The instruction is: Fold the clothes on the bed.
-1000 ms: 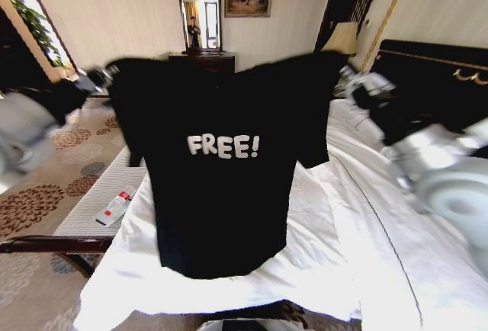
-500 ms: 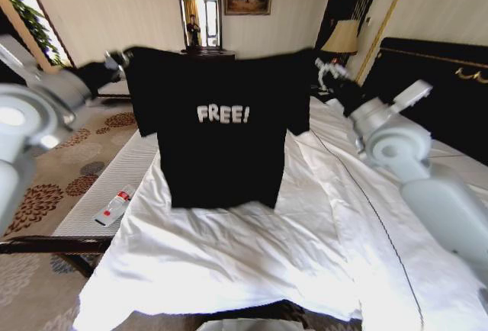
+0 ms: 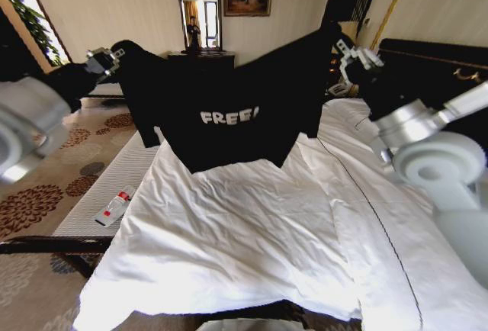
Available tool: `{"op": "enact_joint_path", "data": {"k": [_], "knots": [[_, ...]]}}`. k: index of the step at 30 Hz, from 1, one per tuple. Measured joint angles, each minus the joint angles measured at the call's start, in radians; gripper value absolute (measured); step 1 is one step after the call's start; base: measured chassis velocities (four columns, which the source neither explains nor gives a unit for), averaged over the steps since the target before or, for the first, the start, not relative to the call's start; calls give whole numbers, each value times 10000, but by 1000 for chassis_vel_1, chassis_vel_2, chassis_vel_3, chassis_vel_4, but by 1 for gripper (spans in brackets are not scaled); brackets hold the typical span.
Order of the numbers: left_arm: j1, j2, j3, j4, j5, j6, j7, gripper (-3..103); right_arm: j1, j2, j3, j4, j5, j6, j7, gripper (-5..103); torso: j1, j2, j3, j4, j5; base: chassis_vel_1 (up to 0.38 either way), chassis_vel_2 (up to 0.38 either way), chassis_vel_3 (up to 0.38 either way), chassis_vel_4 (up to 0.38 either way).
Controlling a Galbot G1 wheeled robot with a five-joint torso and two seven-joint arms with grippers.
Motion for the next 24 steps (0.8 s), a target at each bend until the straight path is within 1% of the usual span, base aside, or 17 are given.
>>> {"op": "enact_joint_path", "data": {"k": [1, 2, 3, 4, 5, 8, 10, 11, 12, 15, 17, 18, 19, 20, 22, 23, 24], "knots": [[492, 52, -623, -268, -229, 4, 0, 2, -184, -53, 333, 278, 48, -165, 232, 0, 0, 0, 0, 0, -1, 0, 0, 0, 0], [492, 52, -623, -268, -229, 4, 0, 2, -184, -53, 333, 278, 48, -165, 232, 0, 0, 0, 0, 0, -1, 0, 0, 0, 0], [892, 97, -1198, -458, -467, 21, -4, 2, -278, -96, 536, 458, 109, -269, 421, 0, 0, 0, 0, 0, -3, 0, 0, 0, 0], [1472, 166, -2311, -804, -1051, 101, -61, 2, -508, -183, 979, 831, 282, -454, 786, 0, 0, 0, 1, 9, -1, 0, 0, 0, 0], [1472, 166, -2311, -804, -1051, 101, -61, 2, -508, -183, 979, 831, 282, -454, 786, 0, 0, 0, 1, 9, -1, 0, 0, 0, 0], [1966, 336, -4085, -1460, -2555, 315, -353, 2, -1428, -361, 2553, 1786, 1144, -911, 1740, 0, -1, 1, -1, 4, -4, 0, 0, 0, 0], [1972, 494, -4665, -1650, -3277, 423, -497, 2, -1776, -450, 3308, 1884, 1608, -1126, 2071, 0, -2, 1, -2, 3, -1, 0, 0, 0, 0], [1972, 494, -4665, -1650, -3277, 423, -497, 2, -1776, -450, 3308, 1884, 1608, -1126, 2071, 0, -2, 1, -2, 3, -1, 0, 0, 0, 0], [1895, 693, -5052, -1717, -3803, 501, -619, 2, -1920, -554, 3853, 1895, 1996, -1280, 2270, 0, -2, 2, -1, 4, 1, 0, 0, 0, 0], [1825, 827, -5166, -1705, -3991, 591, -668, 2, -1945, -669, 4239, 1895, 2326, -1399, 2537, 0, -1, 2, 0, 5, 3, 0, 0, 0, 0], [1795, 773, -4822, -1644, -3927, 775, -773, 2, -1983, -691, 4370, 1879, 2470, -1646, 3124, 0, 1, 1, 2, 4, 2, 0, 0, 0, 0], [1795, 773, -4822, -1644, -3927, 775, -773, 2, -1983, -691, 4370, 1879, 2470, -1646, 3124, 0, 1, 1, 2, 4, 2, 0, 0, 0, 0], [1798, 680, -4569, -1647, -3807, 890, -833, 2, -2052, -614, 4328, 1869, 2463, -1768, 3386, 0, 1, 1, 3, 5, -2, 0, 0, 0, 0], [1817, 562, -4283, -1661, -3648, 996, -901, 2, -2145, -503, 4231, 1863, 2418, -1887, 3633, 0, 1, 1, 2, 6, -4, 0, 0, 0, 0], [2175, 24, -3190, -1679, -2863, 1273, -993, 2, -2752, 168, 3505, 1833, 1897, -2345, 4367, 0, 1, 1, 2, 4, -3, 0, 0, 0, 0], [2175, 24, -3190, -1679, -2863, 1273, -993, 2, -2752, 168, 3505, 1833, 1897, -2345, 4367, 0, 1, 1, 2, 4, -3, 0, 0, 0, 0], [2309, -183, -2768, -1678, -2542, 1344, -1011, 2, -3126, 539, 3161, 1817, 1587, -2486, 4514, 0, 1, 1, 3, 8, -3, 0, 0, 0, 0]]}}
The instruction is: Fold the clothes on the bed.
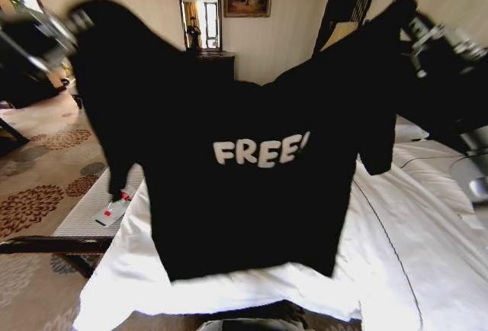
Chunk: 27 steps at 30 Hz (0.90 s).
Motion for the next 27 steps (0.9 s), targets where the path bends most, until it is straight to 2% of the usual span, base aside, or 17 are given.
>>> {"op": "enact_joint_path", "data": {"k": [1, 2, 3, 4, 5, 6, 7, 8, 9, 10, 11, 14, 16, 25, 27], "knots": [[98, -384, 1260, 16, 740, 85, -9, 2, -822, 712, -668, -12, -682, -146, 70, 0, 0, -1, 1, 1, 6, 0, 0, 0, 0], [91, -552, 1905, 32, 1110, 115, -5, 2, -1208, 1045, -1045, -16, -1050, -167, 64, 0, 1, -2, 1, 0, 8, 0, 0, 0, 0], [91, -552, 1905, 32, 1110, 115, -5, 2, -1208, 1045, -1045, -16, -1050, -167, 64, 0, 1, -2, 1, 0, 8, 0, 0, 0, 0], [51, -768, 2694, 132, 1563, 153, 8, 2, -1642, 1447, -1597, -19, -1557, -162, 2, 0, 2, -4, 2, -5, 9, 0, 0, 0, 0], [-115, -1186, 4210, 563, 2414, 197, 25, 2, -2046, 1961, -2412, -202, -2194, -60, -163, 0, 2, -3, 1, -12, 6, 0, 0, 0, 0], [-221, -1404, 5109, 892, 2829, 231, 25, 2, -2097, 2228, -2875, -631, -2432, 19, -231, 0, 1, -2, 1, -11, 1, 0, 0, 0, 0], [-221, -1404, 5109, 892, 2829, 231, 25, 2, -2097, 2228, -2875, -631, -2432, 19, -231, 0, 1, -2, 1, -11, 1, 0, 0, 0, 0], [-276, -1536, 5613, 1099, 3083, 239, 23, 2, -2073, 2347, -3101, -892, -2499, 46, -249, 0, 0, -3, 1, -8, 1, 0, 0, 0, 0], [-386, -1866, 6725, 1668, 3688, 258, 26, 2, -1827, 2619, -3648, -1618, -2532, 78, -258, 0, 0, -3, 1, -3, 0, 0, 0, 0, 0], [-437, -2016, 7168, 1942, 3933, 261, 31, 2, -1712, 2703, -3839, -1870, -2527, 84, -255, 0, 1, -3, 1, -1, 1, 0, 0, 0, 0], [-437, -2016, 7168, 1942, 3933, 261, 31, 2, -1712, 2703, -3839, -1870, -2527, 84, -255, 0, 1, -3, 1, -1, 1, 0, 0, 0, 0], [-724, -2632, 8445, 3251, 4968, 256, 179, 2, -1158, 3014, -4741, -3046, -2865, 126, -238, 0, 4, -4, 3, -2, 3, 0, 0, 0, 0], [-860, -2837, 8677, 3700, 5308, 234, 262, 2, -954, 3095, -5026, -3405, -3120, 182, -305, 0, 4, -4, 3, -4, 3, 0, 0, 0, 0], [-1714, -3823, 8976, 5197, 5979, 132, 452, 2, 268, 3295, -6032, -5237, -3983, 914, -942, 0, 3, -3, 1, -1, 3, 0, 0, 0, 0], [-2058, -4224, 9085, 5694, 6209, 37, 497, 2, 639, 3322, -6294, -5819, -4321, 1183, -1199, 0, 3, -4, 1, -6, 5, 0, 0, 0, 0]]}}
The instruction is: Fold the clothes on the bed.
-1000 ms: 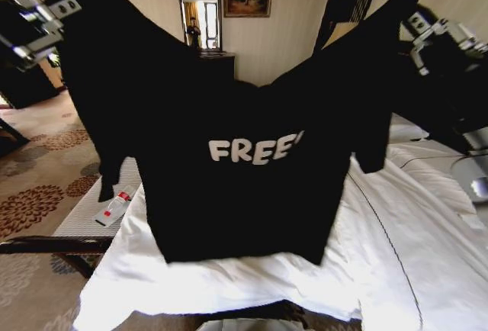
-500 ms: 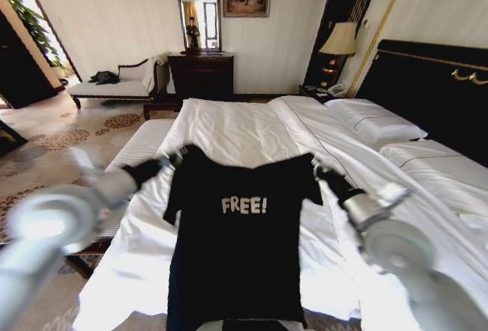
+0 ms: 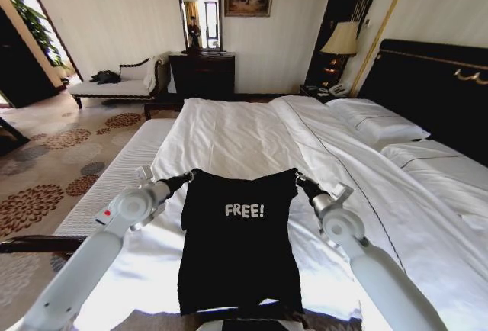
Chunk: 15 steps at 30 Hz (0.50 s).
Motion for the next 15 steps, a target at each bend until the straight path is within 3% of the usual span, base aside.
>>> {"op": "enact_joint_path", "data": {"k": [11, 15], "knots": [[-666, -1076, 511, 1952, 1040, -421, 430, 2, 1328, 420, -1211, -1954, -326, 504, -525, 0, -3, 1, -1, 2, -2, 0, 0, 0, 0], [-1445, -1614, 969, 3389, 1543, -636, 573, 2, 2665, 912, -2047, -3503, -386, 668, -592, 0, -1, 0, 1, 1, -3, 0, 0, 0, 0]]}}
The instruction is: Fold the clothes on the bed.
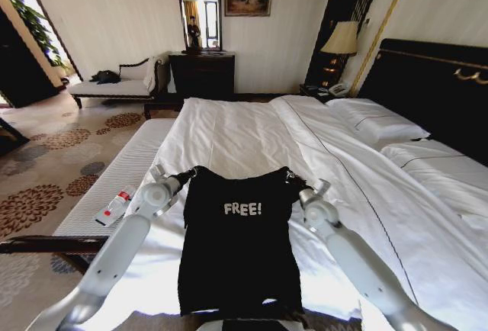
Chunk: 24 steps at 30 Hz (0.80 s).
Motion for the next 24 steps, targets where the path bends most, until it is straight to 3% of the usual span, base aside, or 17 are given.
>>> {"op": "enact_joint_path", "data": {"k": [1, 4, 10, 16, 24], "knots": [[0, 0, 0, 0, 0, 0, 0, 2, 0, 0, 0, 0, 0, 0, 0, 0, 0, 0, 0, 0, 0, 0, 0, 0, 0], [-626, -418, 156, 1383, 447, -214, 120, 2, 1044, 502, -619, -1235, 41, 105, 76, 0, 1, 0, 0, 2, -2, 0, 0, 0, 0], [-1121, -943, 186, 3557, 1068, -659, 503, 2, 1595, 1172, -1042, -2589, -233, 319, -2, 0, 0, 1, -1, 3, -2, 0, 0, 0, 0], [-1220, -1345, 137, 4504, 1382, -955, 776, 2, 1695, 1612, -1147, -3616, -425, 431, 81, 0, 0, 1, -1, 0, -1, 0, 0, 0, 0], [-1203, -1366, 76, 4555, 1383, -1111, 840, 2, 1679, 1712, -1233, -3677, -465, 461, 10, 0, -2, 3, -3, 0, -1, 0, 0, 0, 0]]}}
